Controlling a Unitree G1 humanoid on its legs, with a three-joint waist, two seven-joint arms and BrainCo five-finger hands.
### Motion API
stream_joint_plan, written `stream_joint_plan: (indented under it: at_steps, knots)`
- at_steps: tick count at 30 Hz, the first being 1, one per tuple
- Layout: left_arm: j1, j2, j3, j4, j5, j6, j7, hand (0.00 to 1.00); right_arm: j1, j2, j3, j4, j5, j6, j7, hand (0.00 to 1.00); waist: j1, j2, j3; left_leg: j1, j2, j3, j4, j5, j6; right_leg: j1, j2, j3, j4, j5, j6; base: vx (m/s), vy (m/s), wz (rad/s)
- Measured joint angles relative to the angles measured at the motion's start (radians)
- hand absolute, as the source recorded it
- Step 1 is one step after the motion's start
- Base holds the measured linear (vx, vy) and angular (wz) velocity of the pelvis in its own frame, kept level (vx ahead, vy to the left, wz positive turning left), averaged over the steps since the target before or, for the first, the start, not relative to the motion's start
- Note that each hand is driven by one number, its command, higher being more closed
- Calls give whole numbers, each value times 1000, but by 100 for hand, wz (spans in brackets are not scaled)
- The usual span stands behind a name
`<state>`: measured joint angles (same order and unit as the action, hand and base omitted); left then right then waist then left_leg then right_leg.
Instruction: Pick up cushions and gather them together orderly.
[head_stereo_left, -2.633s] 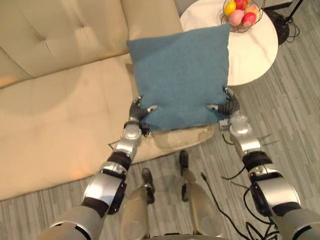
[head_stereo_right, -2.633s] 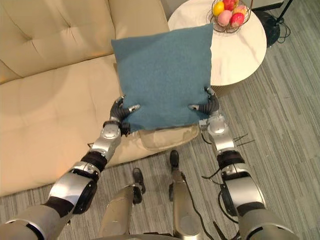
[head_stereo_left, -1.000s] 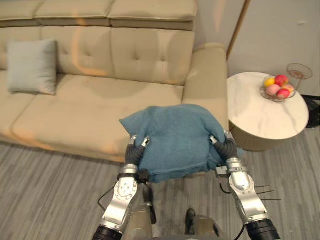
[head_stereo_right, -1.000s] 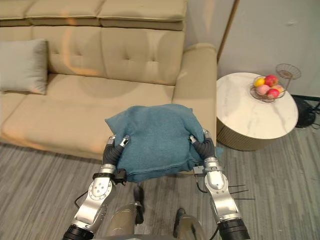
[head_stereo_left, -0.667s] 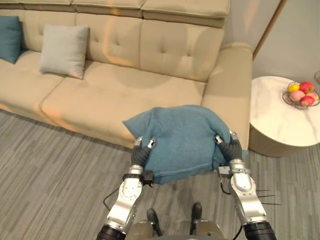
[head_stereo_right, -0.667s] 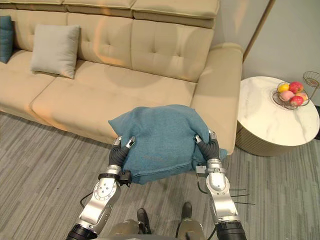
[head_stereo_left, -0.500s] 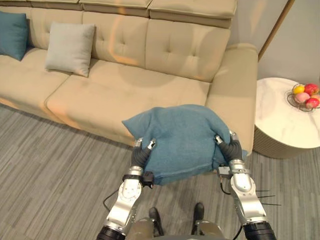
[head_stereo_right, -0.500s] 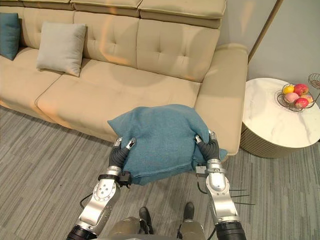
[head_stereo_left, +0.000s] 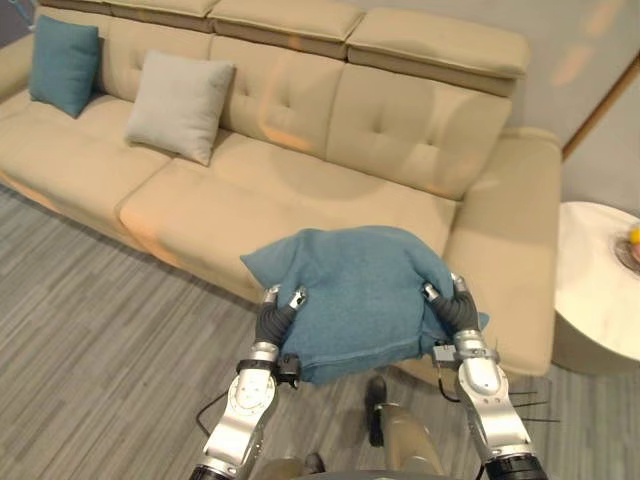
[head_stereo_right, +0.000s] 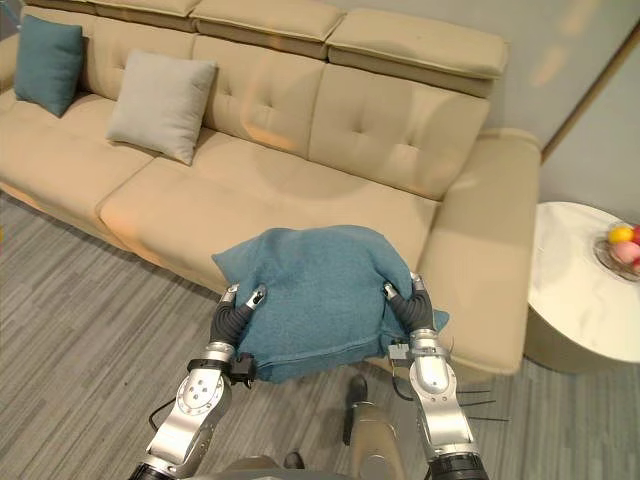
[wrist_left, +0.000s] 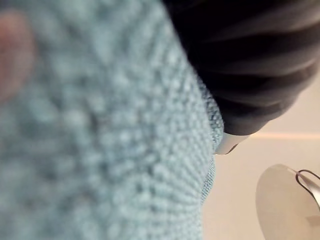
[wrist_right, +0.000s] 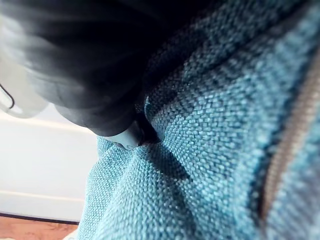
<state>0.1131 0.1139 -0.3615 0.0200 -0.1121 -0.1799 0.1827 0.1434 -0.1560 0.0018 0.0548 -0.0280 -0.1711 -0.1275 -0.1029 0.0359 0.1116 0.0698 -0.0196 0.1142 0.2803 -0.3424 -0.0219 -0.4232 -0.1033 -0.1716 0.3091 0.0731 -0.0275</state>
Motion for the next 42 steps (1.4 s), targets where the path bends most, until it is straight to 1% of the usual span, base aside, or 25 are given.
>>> stream_joint_plan:
  at_steps: [1, 2, 3, 4, 5, 6, 7, 8, 11, 13, 14, 15, 16, 17, 18, 19, 21, 23, 24, 26, 27, 32, 35, 38, 42]
  knots:
    - [-2, -3, -1, 0, 0, 0, -3, 100, 2, -1, -1, -1, 0, 0, 0, 100, -1, 9, -1, -25, 23, 10, 63, -4, -10, 7, 8, -11, 8, -24, -8, 584, -231, 29]
    - [-4, -7, 0, 1, -1, 1, -6, 100, 9, 0, -1, -6, 0, 3, 0, 100, 0, 15, 0, -84, 77, 43, 227, 9, -49, 38, 34, -24, 8, -45, -22, 515, -202, 11]
    - [3, -13, 3, 2, -2, 5, -8, 100, 32, 0, 1, -46, 0, 17, -2, 100, 15, 17, 3, -137, 149, 92, 424, 55, -101, 95, 75, -25, -3, -67, -38, 517, -207, -7]
    - [10, -13, 6, 3, -3, 6, -8, 100, 46, 1, 3, -74, 0, 21, -3, 100, 24, 17, 5, -164, 190, 112, 510, 51, -98, 128, 94, -21, -8, -80, -48, 479, -151, -47]
    - [22, -14, 7, 2, -4, 7, -8, 100, 71, 0, 3, -134, 0, 21, -5, 100, 40, 13, 4, -181, 241, 155, 600, 40, -77, 181, 116, -8, -26, -97, -58, 387, -93, -60]
    - [25, -15, 8, 1, -4, 6, -9, 100, 87, -1, 1, -200, 0, 19, -7, 100, 45, 6, 0, -208, 261, 198, 607, 19, -42, 206, 117, 15, -42, -107, -63, 343, -65, -60]
    - [23, -16, 10, -1, -4, 4, -9, 100, 87, -1, -1, -224, 0, 15, -7, 100, 47, 4, -1, -227, 266, 211, 587, 9, -25, 213, 117, 31, -51, -109, -65, 293, -19, -67]
    - [19, -18, 14, -6, -4, -2, -9, 100, 80, -1, -2, -254, 0, 5, -8, 100, 55, 0, 0, -262, 267, 218, 535, -8, 3, 219, 117, 74, -67, -112, -67, 303, 46, -87]
    - [22, -26, 18, -14, -4, -7, -9, 100, 77, 0, -1, -267, 0, -1, -11, 100, 66, -5, 2, -289, 256, 148, 344, -10, -4, 260, 116, 179, -93, -124, -49, 230, 126, -93]
    - [27, -26, 18, -11, -4, -6, -9, 100, 74, 0, 0, -254, -1, -1, -10, 100, 72, -9, 4, -291, 220, 36, 213, 9, -34, 280, 114, 249, -103, -136, -31, 179, 260, -113]
    - [29, -26, 19, -10, -3, -6, -7, 100, 55, -1, 4, -223, -1, -1, -11, 100, 75, -9, 4, -285, 200, -33, 126, 32, -61, 279, 115, 305, -99, -145, -10, 97, 250, -107]
    - [29, -26, 19, -7, -3, -6, -7, 100, 46, -2, 4, -206, -2, -1, -11, 100, 74, 1, 0, -276, 194, -62, 79, 46, -78, 277, 120, 329, -99, -146, 5, 112, 336, -148]
    - [33, -30, 19, -5, -3, -6, -7, 100, 33, -15, 7, -179, -3, -2, -11, 100, 72, 34, -9, -259, 199, -89, 0, 131, -108, 274, 143, 378, -105, -145, 38, 137, 373, -166]
    - [44, -22, 20, 4, -3, -6, -6, 100, 19, -15, 19, -139, -4, -1, -9, 100, 74, 35, -13, -238, 193, -69, 12, 208, -102, 281, 154, 443, -118, -132, 64, 152, 382, -161]
    - [48, -14, 20, 13, -3, -6, -6, 100, 21, -10, 25, -125, -5, -1, -9, 100, 70, 23, -19, -231, 188, -42, 14, 203, -93, 284, 140, 461, -127, -124, 77, 181, 355, -128]
    - [55, 2, 24, 14, -3, -6, -6, 100, 21, 1, 34, -113, -14, -1, -9, 100, 56, -3, -26, -224, 171, 11, 6, 199, -81, 275, 113, 489, -147, -115, 102, 168, 304, -90]
    - [63, 26, 29, 14, -3, -3, -6, 100, 18, 0, 48, -110, -22, -1, -3, 100, 60, -36, -32, -206, 141, 115, -7, 201, -74, 256, 66, 502, -206, -69, 135, 125, 284, -121]
    - [67, 27, 42, 15, -2, -2, -6, 100, -3, 0, 61, -74, -22, -1, -2, 100, 65, -34, -31, -177, 140, 179, -34, 205, -64, 247, 57, 456, -229, -32, 119, 33, 163, -108]
    - [62, 29, 62, 23, -1, -3, -6, 100, -36, 2, 80, -23, -22, -1, -2, 100, 63, -33, -31, -152, 140, 213, -64, 209, -58, 241, 46, 340, -232, -20, 99, 22, 100, -95]
    - [60, 31, 74, 36, 2, -3, -6, 100, -60, 2, 94, 17, -22, -1, -2, 100, 64, -30, -32, -129, 141, 245, -91, 210, -56, 237, 39, 223, -237, -15, 76, 25, 11, -60]
    - [61, 28, 73, 44, 7, -3, -6, 100, -59, 4, 95, 20, -22, -1, -2, 100, 58, -22, -31, -125, 142, 242, -104, 213, -52, 239, 47, 221, -247, -9, 68, 24, -36, -29]
    - [58, 24, 67, 69, 35, -2, -6, 100, -60, -3, 97, 64, -25, -1, -1, 100, 61, -19, -32, -112, 156, 226, -141, 217, -58, 261, 76, 223, -317, 30, 47, 2, -71, -10]
    - [36, 26, 67, 89, 49, -3, 2, 100, -78, -18, 109, 88, -68, -1, -13, 100, 61, -19, -32, -146, 142, 208, -166, 241, -58, 258, 62, 201, -388, 73, 50, -71, -44, 14]
    - [-40, 33, 74, 130, 73, -2, 55, 100, -174, -26, 138, 143, -126, 2, -61, 100, 67, -15, -20, -222, 133, 187, -173, 266, -55, 200, 46, 177, -408, 105, 50, -113, -36, 23]
    - [-178, 43, 117, 139, 98, -2, 116, 100, -350, -27, 157, 185, -176, 4, -132, 100, 89, -18, 45, -312, 122, 182, -171, 300, -48, 116, 33, 172, -408, 143, 51, -157, -21, 13]
